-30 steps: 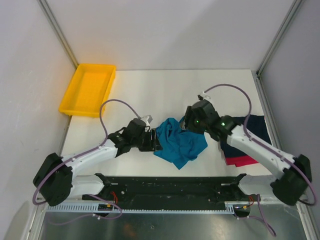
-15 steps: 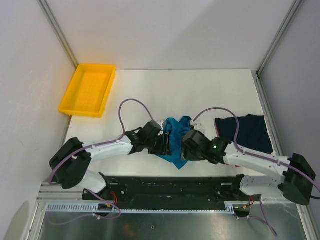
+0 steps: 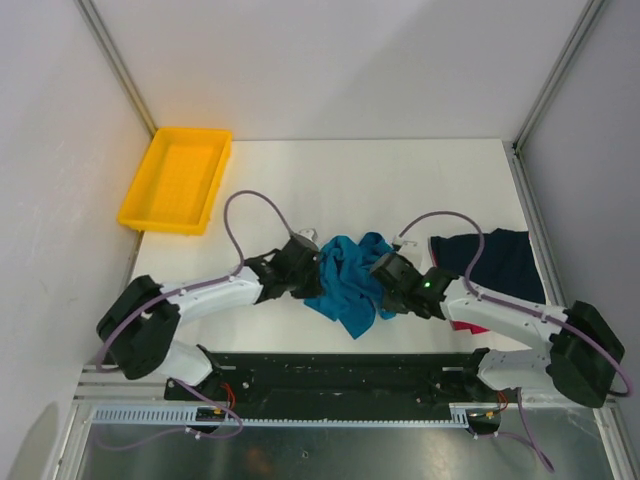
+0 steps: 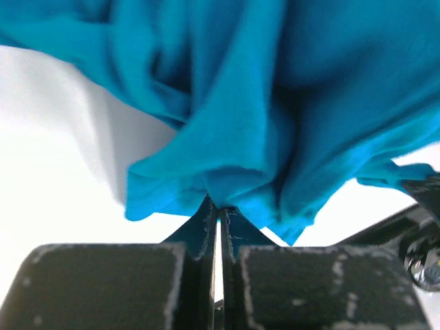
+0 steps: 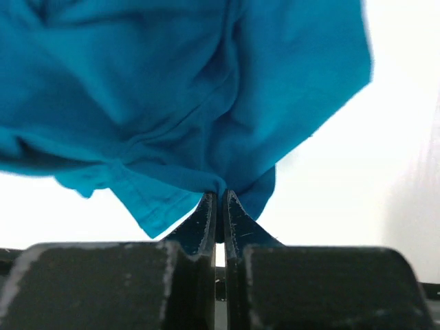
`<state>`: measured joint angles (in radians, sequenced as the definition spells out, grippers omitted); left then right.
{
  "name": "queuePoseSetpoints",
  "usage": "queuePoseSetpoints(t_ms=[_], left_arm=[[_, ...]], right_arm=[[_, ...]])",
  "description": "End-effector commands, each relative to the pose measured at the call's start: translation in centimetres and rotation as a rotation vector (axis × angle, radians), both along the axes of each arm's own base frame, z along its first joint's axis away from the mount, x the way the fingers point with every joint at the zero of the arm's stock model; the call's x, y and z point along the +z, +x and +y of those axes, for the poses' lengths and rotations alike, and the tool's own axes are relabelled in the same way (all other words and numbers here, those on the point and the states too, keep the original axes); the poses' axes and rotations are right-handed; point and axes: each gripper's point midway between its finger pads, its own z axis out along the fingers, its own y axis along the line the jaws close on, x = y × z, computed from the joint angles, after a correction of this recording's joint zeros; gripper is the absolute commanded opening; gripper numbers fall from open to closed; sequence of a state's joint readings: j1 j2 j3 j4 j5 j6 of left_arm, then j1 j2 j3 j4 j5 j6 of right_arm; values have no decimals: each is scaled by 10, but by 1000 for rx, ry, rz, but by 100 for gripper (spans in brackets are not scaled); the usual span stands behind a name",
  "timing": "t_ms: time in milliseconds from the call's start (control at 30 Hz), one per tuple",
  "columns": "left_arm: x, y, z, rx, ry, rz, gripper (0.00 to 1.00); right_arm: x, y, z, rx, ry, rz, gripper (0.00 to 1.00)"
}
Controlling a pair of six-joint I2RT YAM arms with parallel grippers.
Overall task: Fold and stack the t-shirts
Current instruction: Flatten out the tshirt
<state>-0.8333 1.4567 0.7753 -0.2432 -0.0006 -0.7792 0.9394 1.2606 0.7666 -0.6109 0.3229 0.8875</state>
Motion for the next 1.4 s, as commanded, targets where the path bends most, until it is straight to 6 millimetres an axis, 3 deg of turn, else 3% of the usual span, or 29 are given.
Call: queuePoseSetpoints(t_ms=[0,167,300,400,500,633,767,867,967,1100,1267,1367], left_arm=[[39,42,41,177,0,-131,0],[81,74,86,296,2,-239,0],[129,116,110,371,-11,-338,0],[182,157,127,446,-17,-455,0],[252,205,142,516,-52,-589,0],[333,261,165,587,-123,-731,0],[411,287,186,620,-225,-868,0],[449,284,203,636,-251,-949,0],[451,274,224,667,-243,-956,0],[416,258,239,688,-219,-879,0],[326,229,247,725,-169,-696,0],[262,204,243,731,-158,-548,0]], right_arm=[[32,25,-37,-136,-1,-105,1],[76,62,-72,-236,22,-219,0],[121,117,-90,-285,34,-371,0],[167,171,-104,-326,49,-522,0],[225,226,-121,-372,87,-667,0],[312,278,-137,-392,107,-842,0],[409,289,-147,-397,107,-1011,0],[453,269,-148,-377,108,-1077,0],[448,241,-146,-361,78,-1053,0],[405,196,-149,-356,76,-962,0],[316,156,-133,-313,135,-742,0],[261,134,-105,-247,163,-584,0]])
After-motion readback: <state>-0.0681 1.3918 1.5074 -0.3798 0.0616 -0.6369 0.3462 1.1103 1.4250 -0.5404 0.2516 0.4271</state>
